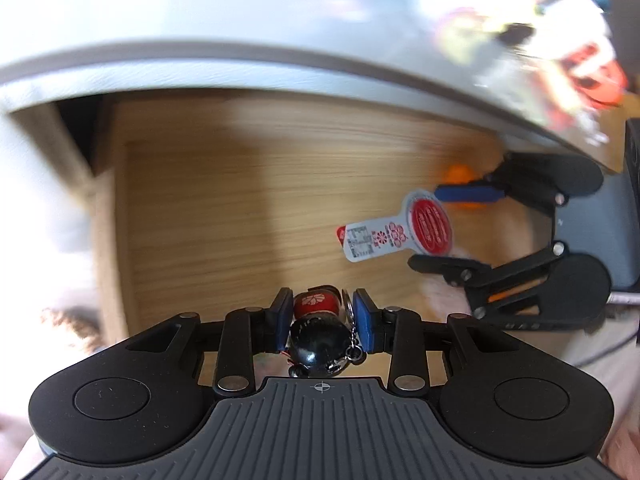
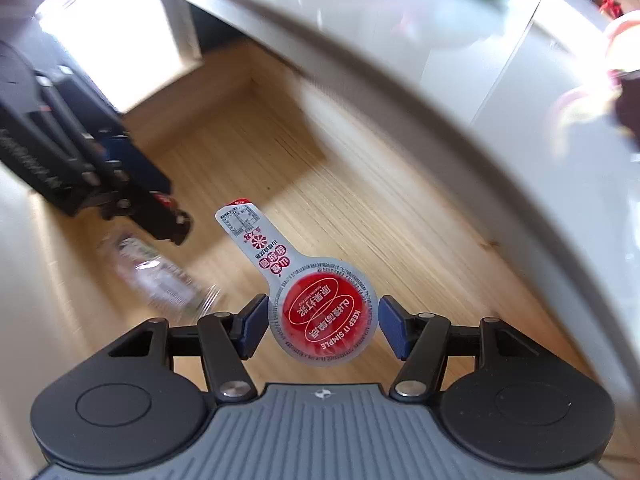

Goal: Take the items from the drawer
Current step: 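Lift the keychain and lollipop card onto the countertop with both tools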

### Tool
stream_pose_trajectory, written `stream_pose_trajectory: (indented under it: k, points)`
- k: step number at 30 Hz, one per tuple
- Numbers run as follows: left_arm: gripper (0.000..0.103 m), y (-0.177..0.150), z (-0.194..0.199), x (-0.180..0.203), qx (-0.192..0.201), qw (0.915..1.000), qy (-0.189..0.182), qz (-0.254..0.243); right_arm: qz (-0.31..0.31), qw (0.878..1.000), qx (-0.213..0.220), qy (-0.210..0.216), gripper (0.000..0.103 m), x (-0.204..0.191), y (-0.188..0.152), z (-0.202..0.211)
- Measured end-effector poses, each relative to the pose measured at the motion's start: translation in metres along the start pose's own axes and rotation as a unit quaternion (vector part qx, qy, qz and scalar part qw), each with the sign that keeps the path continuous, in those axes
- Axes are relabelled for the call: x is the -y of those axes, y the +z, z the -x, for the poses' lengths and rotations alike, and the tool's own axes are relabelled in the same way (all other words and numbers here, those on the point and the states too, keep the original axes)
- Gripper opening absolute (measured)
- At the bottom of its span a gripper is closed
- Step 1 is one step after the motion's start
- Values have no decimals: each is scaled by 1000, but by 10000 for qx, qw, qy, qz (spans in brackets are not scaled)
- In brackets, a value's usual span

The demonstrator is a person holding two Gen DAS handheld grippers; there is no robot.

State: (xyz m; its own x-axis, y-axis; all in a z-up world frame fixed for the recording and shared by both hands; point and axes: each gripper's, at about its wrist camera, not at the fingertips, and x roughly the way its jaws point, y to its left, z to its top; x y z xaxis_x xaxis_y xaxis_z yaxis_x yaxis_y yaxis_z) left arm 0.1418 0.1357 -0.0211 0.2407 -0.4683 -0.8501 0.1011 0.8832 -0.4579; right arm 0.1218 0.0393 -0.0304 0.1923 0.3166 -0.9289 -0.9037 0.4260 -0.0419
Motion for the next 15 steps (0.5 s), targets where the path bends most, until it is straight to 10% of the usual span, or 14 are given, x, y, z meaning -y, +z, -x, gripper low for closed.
stream_pose_trajectory:
  k: [7,11,15]
  points:
    - [37,12,87,78,1330,9791,-1226,-926,-179,9905,1314,-351,60,13,-16,126]
    - [37,54,120,109,2762,9535,-296,-1167,-468,9666,2133,-1341,60,68,6,187]
    - [37,86,83,120,3088,9411,570,-1252,-1172,9494,2178,-1938,60,150,5,192]
